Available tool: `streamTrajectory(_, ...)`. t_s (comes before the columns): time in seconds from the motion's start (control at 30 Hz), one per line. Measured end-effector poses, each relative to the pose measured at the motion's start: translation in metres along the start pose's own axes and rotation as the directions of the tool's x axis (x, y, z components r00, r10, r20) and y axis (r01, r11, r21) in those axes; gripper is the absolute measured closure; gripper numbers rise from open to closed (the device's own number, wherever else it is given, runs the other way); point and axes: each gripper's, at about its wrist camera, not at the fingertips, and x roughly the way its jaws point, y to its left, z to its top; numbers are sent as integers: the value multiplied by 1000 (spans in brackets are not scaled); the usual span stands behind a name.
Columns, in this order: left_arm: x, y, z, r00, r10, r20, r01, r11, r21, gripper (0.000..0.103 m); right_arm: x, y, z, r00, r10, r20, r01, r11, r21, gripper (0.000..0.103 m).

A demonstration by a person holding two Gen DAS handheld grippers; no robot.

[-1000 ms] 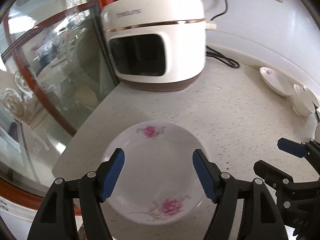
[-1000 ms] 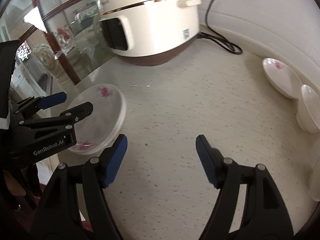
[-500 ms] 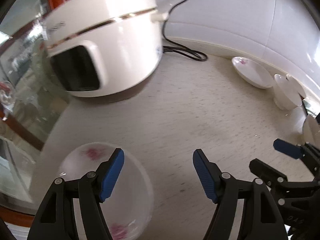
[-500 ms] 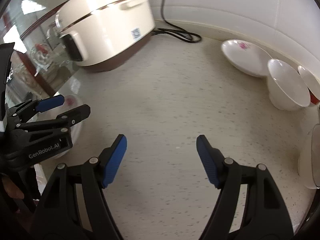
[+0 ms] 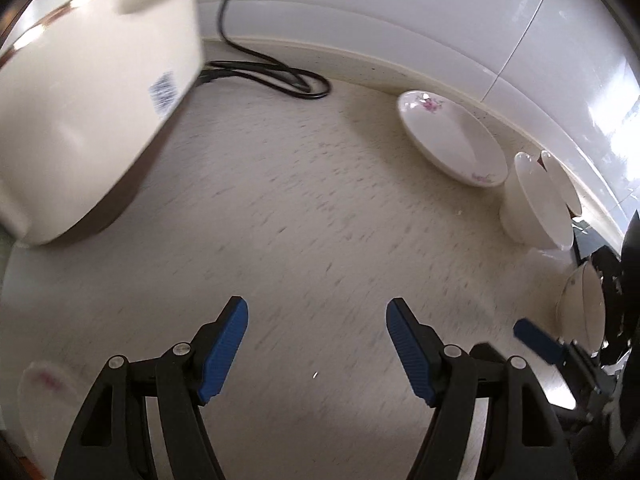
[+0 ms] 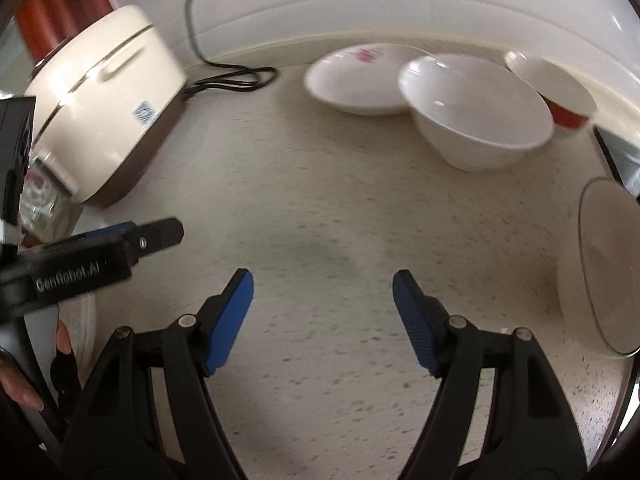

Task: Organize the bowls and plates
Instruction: 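Withdraw both open tools and turn toward the dishes by the wall, then close the left tool on a flower plate rim while the right grips another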

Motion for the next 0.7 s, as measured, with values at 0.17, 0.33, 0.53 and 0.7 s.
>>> streamTrajectory(0.17, 2, 2, 38, 999, -28, 46, 30, 998, -56, 30, -6, -3, 32, 999, -7, 42, 6, 1000, 10, 28)
streamTrajectory(0.33, 3, 9, 71, 996, -33, 85, 41, 994, -101, 30, -19, 8, 76, 994, 29, 108, -26, 999, -28, 28)
streamTrajectory(0.53, 20, 3, 98, 994, -75, 80, 87, 985, -149, 30, -15, 6, 138, 993, -18, 120, 21, 1000, -23, 28)
streamTrajectory(0.7, 39, -17, 116, 992, -117, 52, 124, 979, -161, 30, 12, -23, 187, 998, -62, 6, 62, 998, 26, 28)
